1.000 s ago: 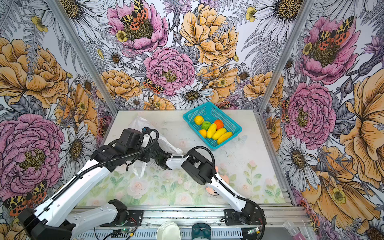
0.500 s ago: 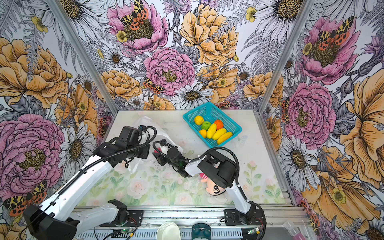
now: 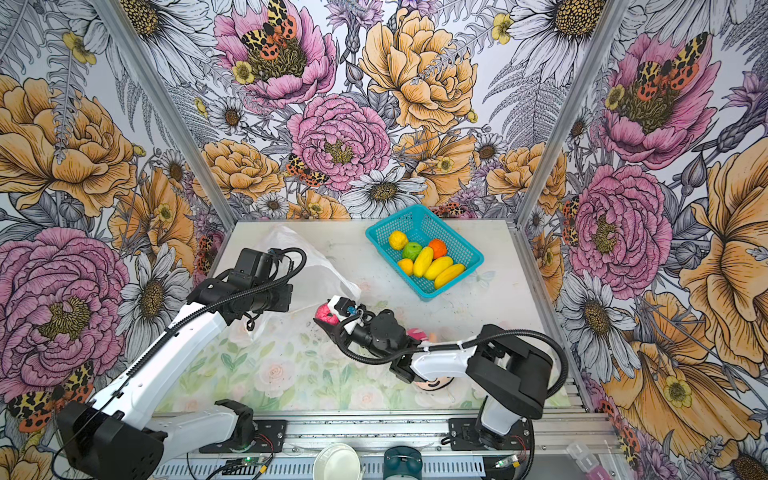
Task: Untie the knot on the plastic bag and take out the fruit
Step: 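Pull the pink fruit out of the bag with the right gripper, then lower the pink fruit into the teal basket and open the right gripper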
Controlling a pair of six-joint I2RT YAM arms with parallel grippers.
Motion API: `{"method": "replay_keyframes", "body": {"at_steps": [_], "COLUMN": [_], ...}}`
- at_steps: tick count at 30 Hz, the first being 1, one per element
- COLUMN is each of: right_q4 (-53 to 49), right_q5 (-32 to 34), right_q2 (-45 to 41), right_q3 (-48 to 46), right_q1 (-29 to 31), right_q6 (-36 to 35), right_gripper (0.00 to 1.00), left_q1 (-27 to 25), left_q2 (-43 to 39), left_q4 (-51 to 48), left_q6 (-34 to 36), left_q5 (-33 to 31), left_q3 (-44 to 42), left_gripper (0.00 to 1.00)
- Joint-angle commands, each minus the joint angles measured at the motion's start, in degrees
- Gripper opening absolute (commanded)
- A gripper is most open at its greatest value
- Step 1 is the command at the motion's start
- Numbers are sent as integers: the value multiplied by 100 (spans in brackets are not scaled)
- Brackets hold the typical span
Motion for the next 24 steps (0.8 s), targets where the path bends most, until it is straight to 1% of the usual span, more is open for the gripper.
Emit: {"method": "replay_keyframes", "body": {"at_steps": [1,3,6,9,11,13,15,17,22,24], "right_q4": [-36,-179,-661,-2002,-2623,-3017,-3283,-3510,-4418,-4868], "right_q5": [691,872,971,1275,1280,1138,857,672,699,696], "right_q2": [-834,-1207,-1630,-1736,-1638,-1419,-1135,-819,226,743], "right_q3": [-264,-410,-426,33,319,562,817,1083,2208,2762], "right_q1": [-195,-444,-1024,-1716,-2124,-2528,-2927,-3192,-3534,-3633], "right_q6": [-30,154,520,884,1079,1255,1408,1453,1328,1321], "right_gripper": [29,29,29,29,29,29,29,29,29,27], "left_q1": [92,107,108,107,95,96,96,89,97,96], "left_q2": [144,182,239,273,268,284,320,334,351,360], "left_q4": [-50,-59,-63,-63,-64,-67,-85,-91,-96,-94], "left_q6": [-108,-117,-117,-113,-121,-125,-123,-124,-126,-125], "left_q5": [124,128,186,216,190,172,164,147,122,119], "left_q3": [-15,-22,-48,-49,-49,-58,-58,-55,-55,-62], "left_gripper": [0,0,0,0,0,0,0,0,0,0]}}
